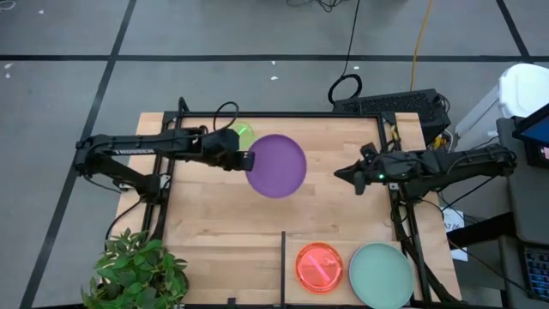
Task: Place and stack plates onto a shelf
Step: Stack the purple plate on top of the blue plate on the shelf
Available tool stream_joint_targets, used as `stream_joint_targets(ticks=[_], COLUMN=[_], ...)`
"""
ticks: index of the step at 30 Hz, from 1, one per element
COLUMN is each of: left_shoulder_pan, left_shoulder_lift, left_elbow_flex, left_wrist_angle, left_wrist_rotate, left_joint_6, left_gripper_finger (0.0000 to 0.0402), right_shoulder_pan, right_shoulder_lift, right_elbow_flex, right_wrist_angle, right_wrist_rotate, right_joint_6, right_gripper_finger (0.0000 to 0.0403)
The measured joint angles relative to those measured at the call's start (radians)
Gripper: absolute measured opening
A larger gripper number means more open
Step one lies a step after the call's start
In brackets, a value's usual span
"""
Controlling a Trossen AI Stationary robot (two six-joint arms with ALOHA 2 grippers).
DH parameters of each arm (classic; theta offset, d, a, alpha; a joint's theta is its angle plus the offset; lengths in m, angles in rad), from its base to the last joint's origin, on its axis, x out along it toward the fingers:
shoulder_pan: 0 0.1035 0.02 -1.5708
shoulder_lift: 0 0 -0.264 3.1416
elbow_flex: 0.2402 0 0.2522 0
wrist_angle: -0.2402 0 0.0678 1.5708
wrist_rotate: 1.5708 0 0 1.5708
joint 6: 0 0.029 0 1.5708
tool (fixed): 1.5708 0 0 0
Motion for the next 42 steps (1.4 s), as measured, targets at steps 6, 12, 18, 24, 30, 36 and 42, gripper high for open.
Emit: stream_joint_targets(ticks=[6, 12, 18, 24, 30, 36, 42], left_shoulder_pan=[-0.027, -0.076, -0.114, -0.123, -0.123, -0.123, -0.123], left_shoulder_lift=[0.069, 0.137, 0.181, 0.243, 0.282, 0.286, 0.286], left_elbow_flex=[0.041, 0.077, 0.080, 0.080, 0.080, 0.079, 0.079], left_wrist_angle=[0.078, 0.091, 0.149, 0.231, 0.273, 0.266, 0.266], left_wrist_rotate=[-0.057, -0.125, -0.209, -0.230, -0.247, -0.292, -0.309], left_joint_6=[-0.027, -0.026, -0.028, -0.003, -0.002, 0.005, 0.005], left_gripper_finger=[0.0010, 0.0010, 0.0010, 0.0010, 0.0010, 0.0010, 0.0010], right_shoulder_pan=[-0.005, -0.006, -0.042, -0.060, -0.060, -0.064, -0.074], right_shoulder_lift=[0.046, 0.052, 0.060, 0.101, 0.159, 0.202, 0.222], right_elbow_flex=[0.041, 0.139, 0.173, 0.171, 0.171, 0.169, 0.169], right_wrist_angle=[0.004, -0.007, 0.009, 0.005, -0.007, -0.031, -0.043], right_wrist_rotate=[0.011, 0.159, 0.206, 0.143, 0.101, 0.161, 0.184], right_joint_6=[-0.115, -0.414, -0.576, -0.574, -0.549, -0.570, -0.612], right_gripper_finger=[0.0061, 0.0063, 0.0098, 0.0157, 0.0181, 0.0165, 0.0143])
